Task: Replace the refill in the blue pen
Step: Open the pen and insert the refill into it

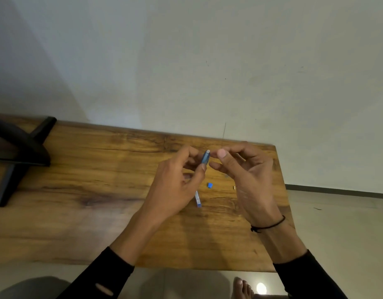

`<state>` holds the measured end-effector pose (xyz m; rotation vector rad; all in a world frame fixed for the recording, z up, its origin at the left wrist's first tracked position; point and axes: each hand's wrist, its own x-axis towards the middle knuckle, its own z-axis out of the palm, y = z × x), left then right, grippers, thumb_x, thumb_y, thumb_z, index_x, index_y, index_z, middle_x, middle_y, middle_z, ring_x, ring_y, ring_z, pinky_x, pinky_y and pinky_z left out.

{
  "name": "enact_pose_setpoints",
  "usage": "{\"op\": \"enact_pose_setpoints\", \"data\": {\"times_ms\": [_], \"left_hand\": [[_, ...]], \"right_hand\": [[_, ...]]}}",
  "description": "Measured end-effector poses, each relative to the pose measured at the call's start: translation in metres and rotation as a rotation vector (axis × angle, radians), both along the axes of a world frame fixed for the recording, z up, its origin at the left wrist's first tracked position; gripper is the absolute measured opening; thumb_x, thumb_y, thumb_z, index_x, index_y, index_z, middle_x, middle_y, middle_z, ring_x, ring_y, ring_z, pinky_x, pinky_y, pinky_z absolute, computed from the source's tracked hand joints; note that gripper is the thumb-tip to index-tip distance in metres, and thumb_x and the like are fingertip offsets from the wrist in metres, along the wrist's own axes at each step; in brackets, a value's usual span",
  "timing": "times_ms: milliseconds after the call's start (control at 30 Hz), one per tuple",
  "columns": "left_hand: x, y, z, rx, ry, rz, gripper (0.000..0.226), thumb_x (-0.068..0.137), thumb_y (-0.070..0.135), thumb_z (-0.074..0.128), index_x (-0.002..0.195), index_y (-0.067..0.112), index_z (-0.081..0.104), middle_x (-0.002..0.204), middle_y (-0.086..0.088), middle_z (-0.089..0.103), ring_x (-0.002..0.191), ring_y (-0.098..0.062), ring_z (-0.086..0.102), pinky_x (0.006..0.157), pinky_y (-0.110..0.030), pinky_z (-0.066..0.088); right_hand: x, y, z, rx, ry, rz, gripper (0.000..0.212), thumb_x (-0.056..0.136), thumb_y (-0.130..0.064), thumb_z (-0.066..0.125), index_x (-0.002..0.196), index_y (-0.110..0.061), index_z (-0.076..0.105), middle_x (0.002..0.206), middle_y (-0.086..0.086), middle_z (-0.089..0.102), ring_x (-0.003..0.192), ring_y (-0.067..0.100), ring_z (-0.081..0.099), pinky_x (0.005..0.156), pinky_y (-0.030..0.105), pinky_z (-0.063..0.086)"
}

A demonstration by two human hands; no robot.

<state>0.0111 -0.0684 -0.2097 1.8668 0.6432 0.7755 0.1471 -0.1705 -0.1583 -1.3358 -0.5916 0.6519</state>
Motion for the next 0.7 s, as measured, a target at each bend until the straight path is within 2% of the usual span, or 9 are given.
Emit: {"op": "enact_pose_setpoints", "data": {"times_ms": [67,100,167,233,300,367,467,567,700], "left_hand": [[-0.002,0.007,0.001,-0.001,0.002,0.019,0.01,0.105,0.031,0.059,0.114,0.036,0.056,0.102,0.017,0.067,0.095,-0.005,0.07,0.075,-0.018,0.058],[-0.004,0.011,0.002,-0.082,-0.025,0.031,0.008,0.106,0.031,0.055,0.114,0.033,0.055,0.095,0.013,0.065,0.085,-0.006,0.066,0.072,-0.022,0.057],[-0.006,0.016,0.011,-0.363,-0.135,0.052,0.011,0.104,0.036,0.056,0.111,0.028,0.06,0.075,0.011,0.055,0.068,-0.004,0.053,0.064,-0.028,0.051],[-0.007,0.018,0.02,-0.491,-0.195,0.057,0.022,0.095,0.047,0.067,0.103,0.027,0.07,0.069,0.015,0.055,0.061,0.001,0.05,0.059,-0.017,0.047],[-0.006,0.015,0.026,-0.505,-0.21,0.035,0.025,0.086,0.047,0.079,0.1,0.026,0.077,0.075,0.015,0.07,0.066,0.005,0.062,0.06,-0.009,0.049],[-0.003,0.011,0.031,-0.521,-0.205,0.04,0.028,0.082,0.045,0.09,0.102,0.028,0.081,0.087,0.014,0.078,0.077,0.007,0.069,0.062,-0.008,0.051],[-0.001,0.009,0.031,-0.544,-0.198,0.064,0.025,0.079,0.042,0.085,0.099,0.027,0.081,0.088,0.016,0.08,0.077,0.007,0.07,0.062,-0.008,0.052],[-0.001,0.011,0.026,-0.506,-0.178,0.057,0.007,0.088,0.024,0.086,0.091,0.028,0.08,0.084,0.016,0.081,0.075,0.007,0.07,0.063,-0.009,0.053],[-0.003,0.014,0.023,-0.495,-0.161,0.037,0.007,0.092,0.017,0.084,0.089,0.022,0.08,0.074,0.017,0.077,0.065,0.008,0.066,0.06,-0.009,0.051]], "right_hand": [[0.008,-0.003,0.002,-0.075,-0.164,-0.004,0.005,0.093,0.007,0.075,0.089,0.005,0.072,0.085,0.019,0.075,0.093,0.046,0.077,0.08,0.056,0.067],[0.012,-0.005,0.002,-0.132,-0.281,0.001,0.009,0.093,0.008,0.074,0.085,0.004,0.07,0.082,0.014,0.074,0.09,0.041,0.076,0.077,0.052,0.067],[0.017,-0.008,0.005,-0.213,-0.481,0.031,0.014,0.091,0.006,0.074,0.082,-0.003,0.07,0.083,0.006,0.071,0.085,0.022,0.073,0.073,0.033,0.063],[0.014,-0.009,0.006,-0.223,-0.553,0.062,0.015,0.089,0.005,0.075,0.082,-0.006,0.07,0.085,0.002,0.07,0.082,0.013,0.069,0.07,0.018,0.057],[0.01,-0.008,0.006,-0.227,-0.582,0.099,0.015,0.089,0.006,0.076,0.082,-0.006,0.069,0.087,0.002,0.07,0.083,0.013,0.068,0.068,0.016,0.055],[0.007,-0.007,0.005,-0.232,-0.636,0.138,0.015,0.088,0.005,0.077,0.082,-0.007,0.07,0.087,0.001,0.07,0.085,0.014,0.068,0.068,0.013,0.054],[0.006,-0.007,0.005,-0.242,-0.698,0.185,0.012,0.086,0.002,0.076,0.082,-0.008,0.071,0.089,0.0,0.069,0.087,0.013,0.068,0.068,0.013,0.056],[0.006,-0.007,0.002,-0.265,-0.74,0.203,0.012,0.086,0.002,0.077,0.083,-0.008,0.071,0.089,0.0,0.068,0.086,0.014,0.067,0.068,0.017,0.058],[0.008,-0.006,0.001,-0.248,-0.671,0.189,0.014,0.088,0.0,0.077,0.082,-0.01,0.07,0.088,-0.004,0.069,0.086,0.011,0.067,0.068,0.015,0.056]]}}
